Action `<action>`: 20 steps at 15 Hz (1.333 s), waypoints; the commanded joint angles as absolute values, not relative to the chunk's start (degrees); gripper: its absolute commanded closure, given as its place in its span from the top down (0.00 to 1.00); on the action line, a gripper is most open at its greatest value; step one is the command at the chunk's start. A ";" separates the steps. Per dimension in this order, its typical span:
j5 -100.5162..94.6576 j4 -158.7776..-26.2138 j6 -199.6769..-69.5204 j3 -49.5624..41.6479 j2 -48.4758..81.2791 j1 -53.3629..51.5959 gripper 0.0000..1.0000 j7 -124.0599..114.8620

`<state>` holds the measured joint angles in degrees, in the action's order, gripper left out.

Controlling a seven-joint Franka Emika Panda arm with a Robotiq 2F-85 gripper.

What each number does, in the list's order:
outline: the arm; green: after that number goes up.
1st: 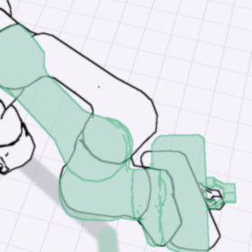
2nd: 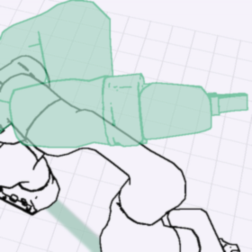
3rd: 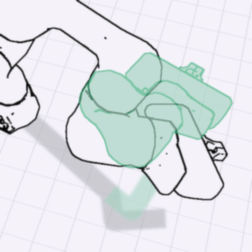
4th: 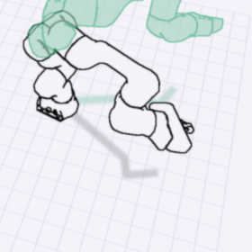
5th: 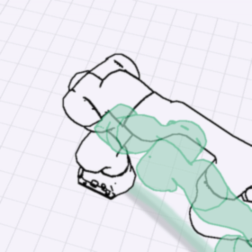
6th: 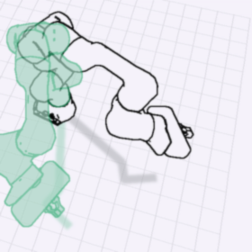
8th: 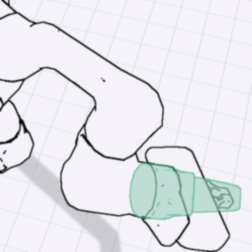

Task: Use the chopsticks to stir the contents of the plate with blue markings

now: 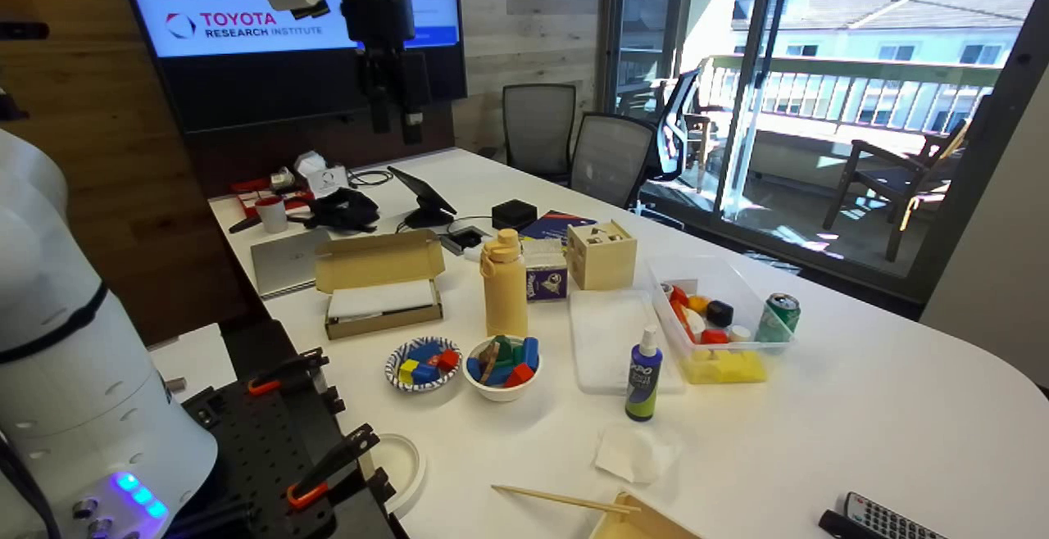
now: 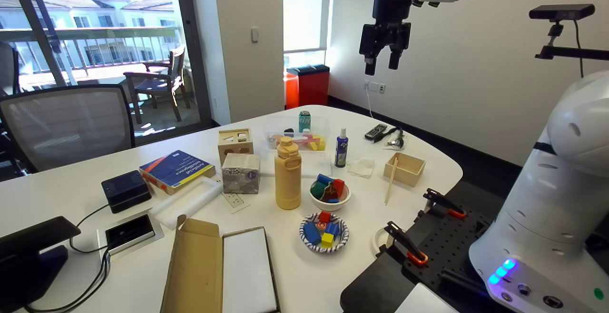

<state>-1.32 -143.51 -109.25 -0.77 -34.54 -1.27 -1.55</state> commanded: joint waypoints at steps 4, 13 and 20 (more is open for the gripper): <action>-1.04 -143.40 -109.11 -0.32 -34.51 -0.75 1.00 -1.31; -1.53 -145.49 -118.31 -1.24 -31.51 3.69 1.00 -9.09; -5.14 -149.76 -142.36 -7.09 -19.08 15.99 1.00 -15.85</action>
